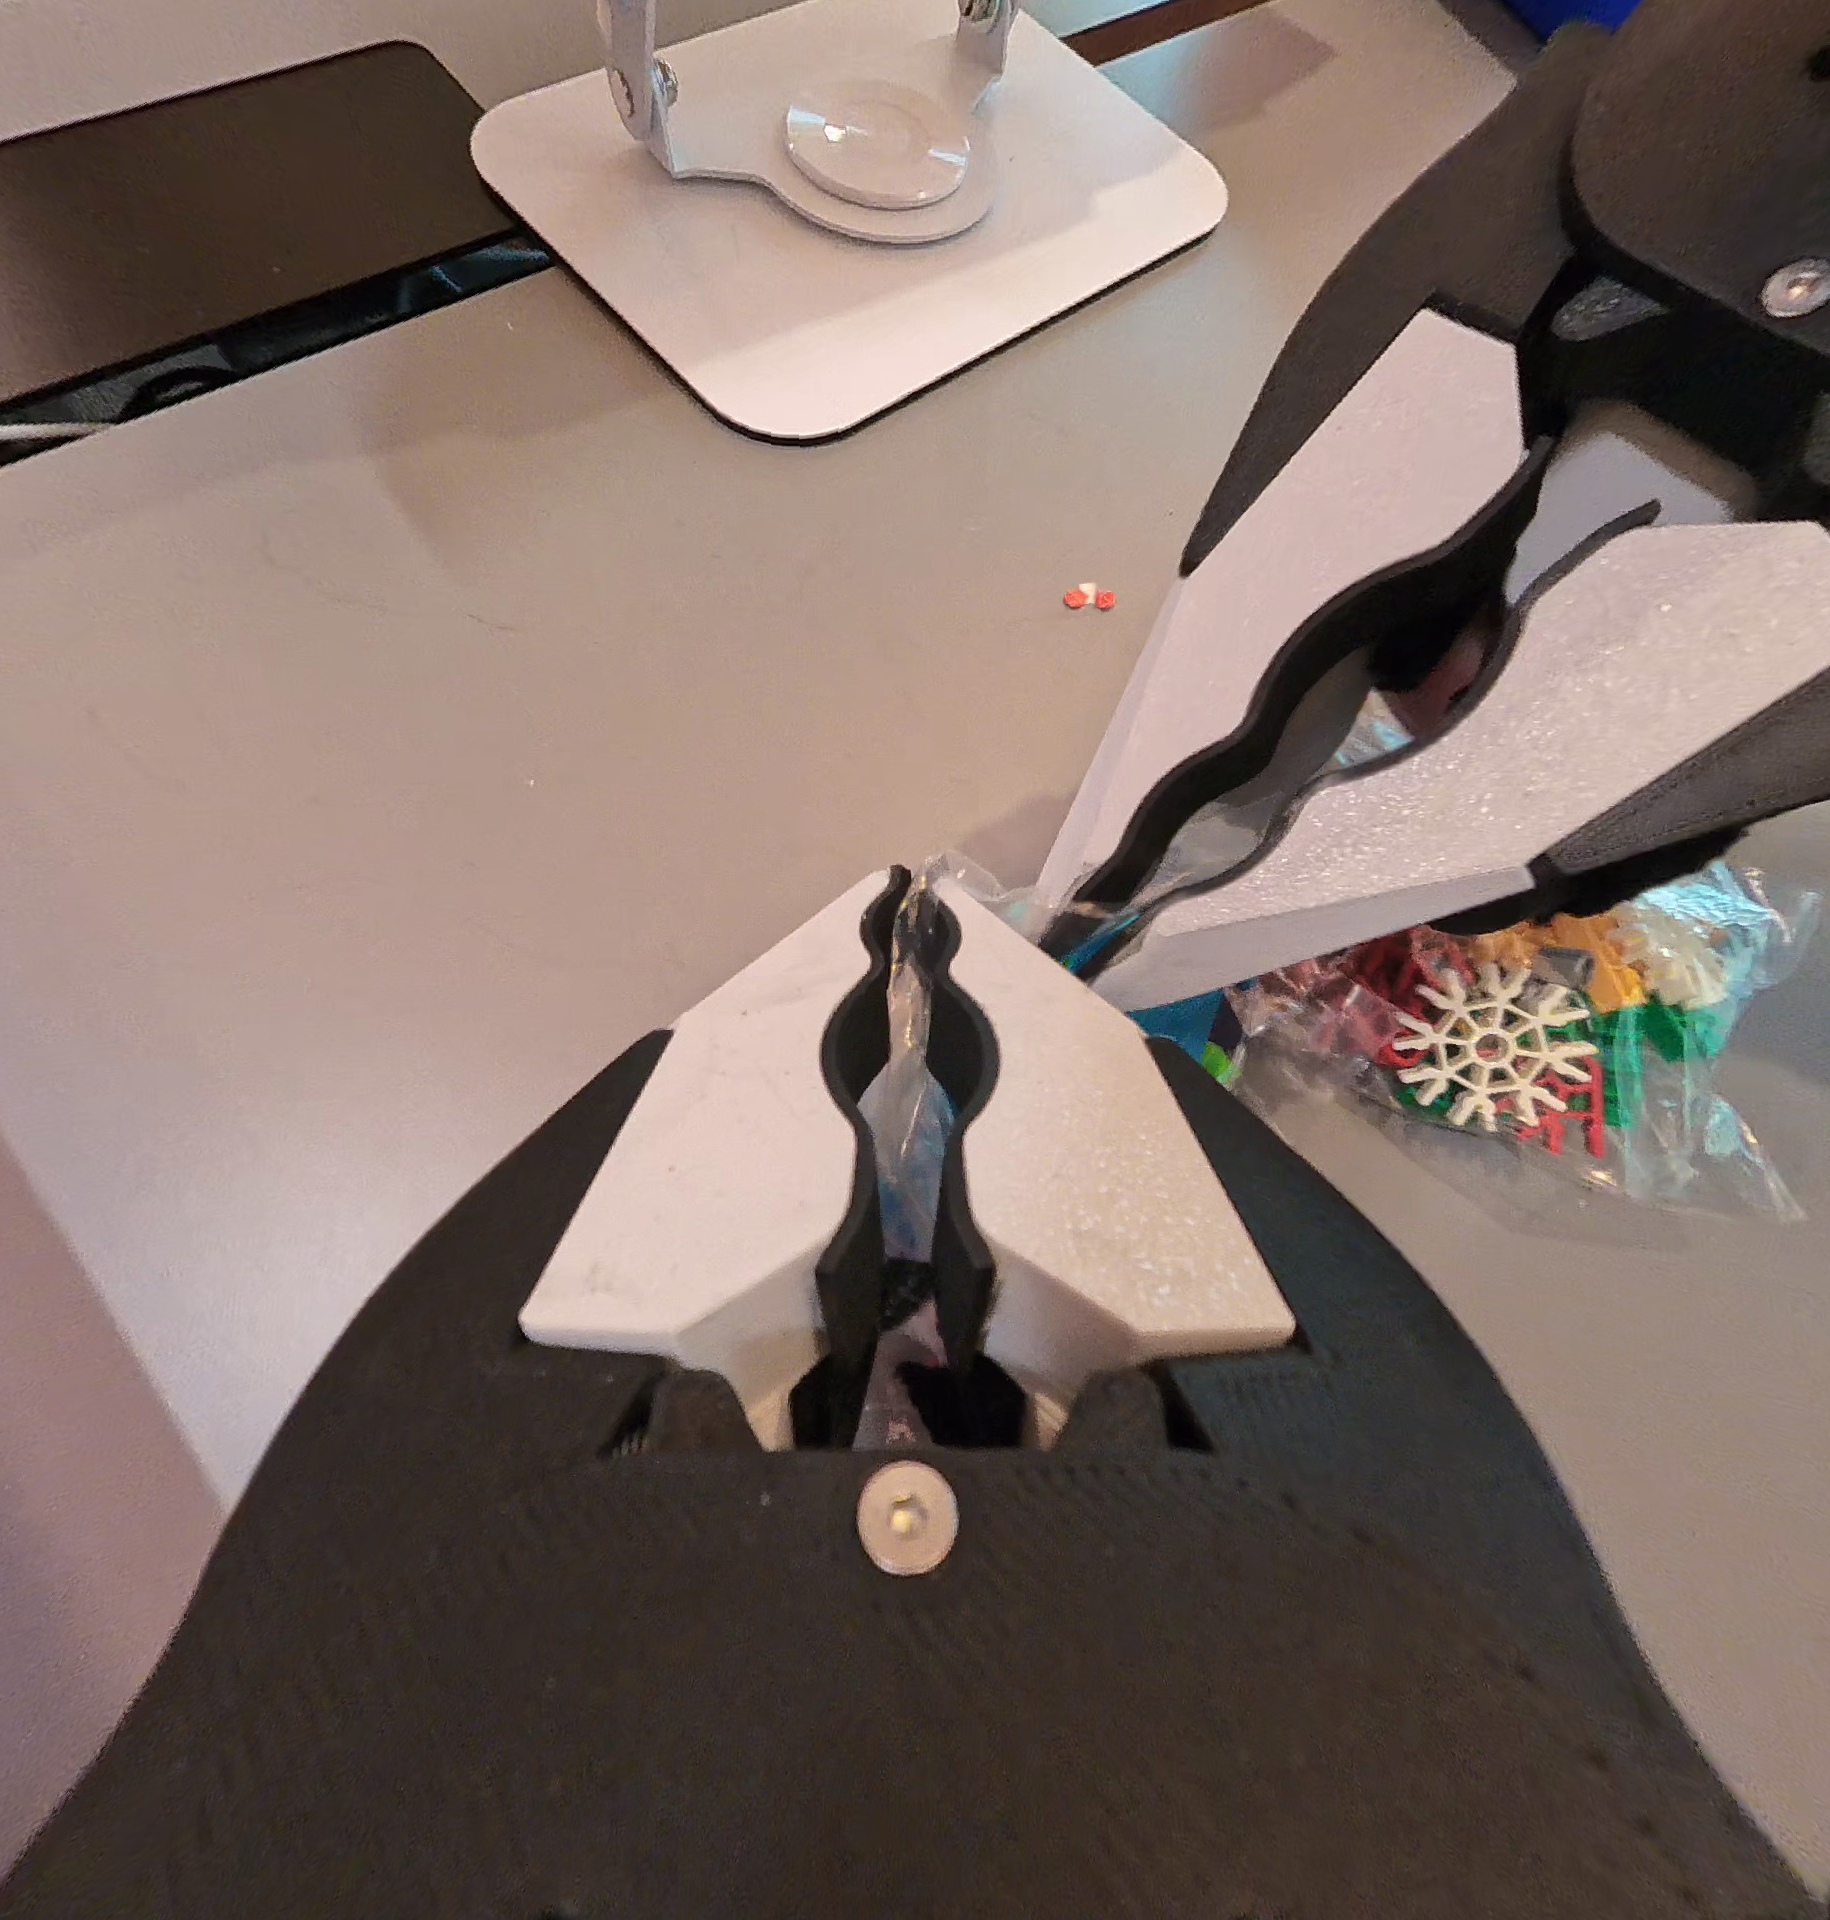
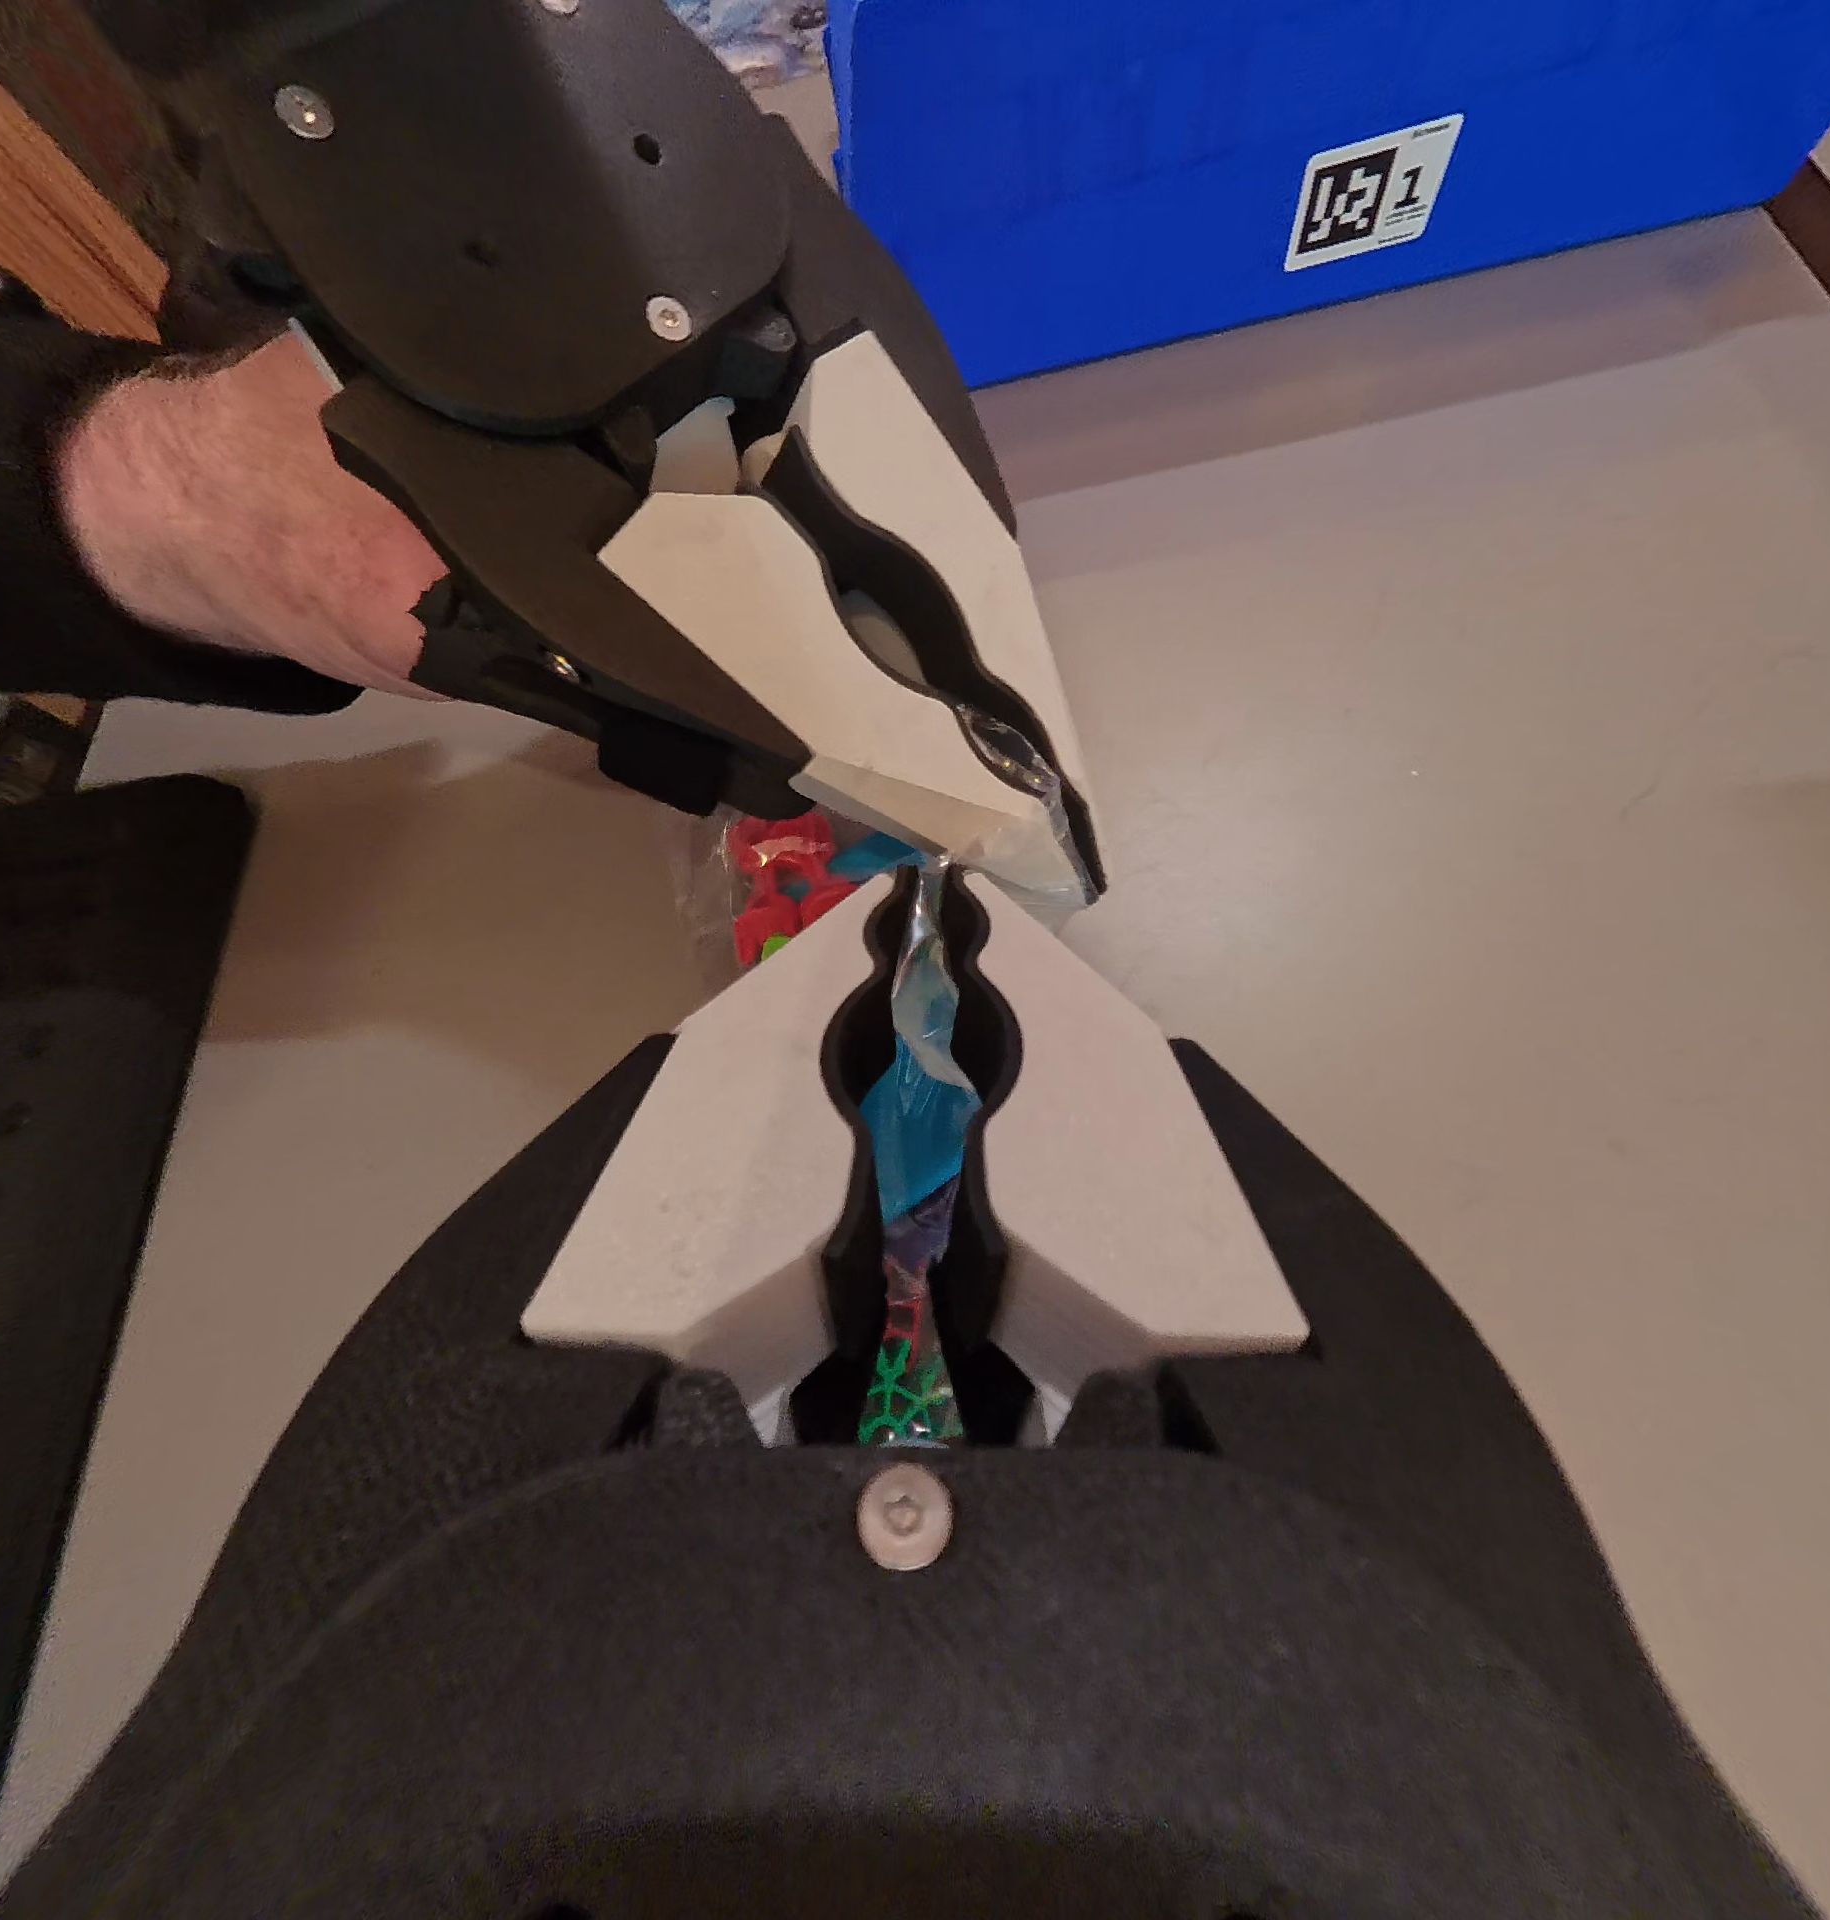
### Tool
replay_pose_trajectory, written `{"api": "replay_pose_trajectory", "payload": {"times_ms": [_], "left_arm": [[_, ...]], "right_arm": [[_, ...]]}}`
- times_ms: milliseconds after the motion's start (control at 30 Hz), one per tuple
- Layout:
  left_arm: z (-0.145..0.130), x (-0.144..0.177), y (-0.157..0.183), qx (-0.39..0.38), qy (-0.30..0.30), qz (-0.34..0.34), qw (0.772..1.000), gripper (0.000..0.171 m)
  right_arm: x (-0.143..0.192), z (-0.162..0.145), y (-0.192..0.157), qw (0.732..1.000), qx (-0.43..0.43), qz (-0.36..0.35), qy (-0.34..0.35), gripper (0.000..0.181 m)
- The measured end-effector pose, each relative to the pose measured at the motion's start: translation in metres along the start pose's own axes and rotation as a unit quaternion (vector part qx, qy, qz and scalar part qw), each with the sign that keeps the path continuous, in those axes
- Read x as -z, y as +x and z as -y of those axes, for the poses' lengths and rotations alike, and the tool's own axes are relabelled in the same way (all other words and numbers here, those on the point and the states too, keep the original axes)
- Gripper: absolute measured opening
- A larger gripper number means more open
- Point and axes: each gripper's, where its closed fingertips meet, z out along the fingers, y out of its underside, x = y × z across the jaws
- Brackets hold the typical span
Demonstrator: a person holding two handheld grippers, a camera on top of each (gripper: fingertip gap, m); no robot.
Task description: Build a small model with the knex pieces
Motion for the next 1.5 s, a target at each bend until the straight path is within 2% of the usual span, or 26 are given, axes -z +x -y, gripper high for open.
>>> {"api": "replay_pose_trajectory", "payload": {"times_ms": [167, 233, 367, 533, 900, 1500], "left_arm": [[-0.004, -0.009, -0.001, -0.013, -0.006, -0.012, 1.0, 0.0], [-0.004, -0.009, 0.007, -0.042, -0.001, -0.045, 0.998, 0.0], [0.018, 0.006, 0.028, -0.087, 0.047, -0.094, 0.991, 0.0], [0.015, 0.008, 0.04, -0.106, 0.062, -0.109, 0.986, 0.0], [-0.008, -0.011, 0.041, -0.093, 0.056, -0.098, 0.989, 0.0], [-0.009, -0.024, 0.033, -0.086, 0.037, -0.065, 0.994, 0.0]], "right_arm": [[-0.004, -0.007, 0.004, 1.0, -0.011, 0.026, 0.002, 0.001], [0.002, -0.008, 0.002, 0.996, -0.029, 0.077, 0.021, 0.0], [0.027, 0.004, -0.01, 0.972, -0.049, 0.209, 0.091, 0.0], [0.029, -0.002, -0.023, 0.966, -0.026, 0.249, 0.072, 0.0], [0.011, -0.03, -0.033, 0.963, 0.003, 0.271, -0.002, 0.0], [0.004, -0.036, -0.035, 0.965, 0.016, 0.26, -0.021, 0.0]]}}
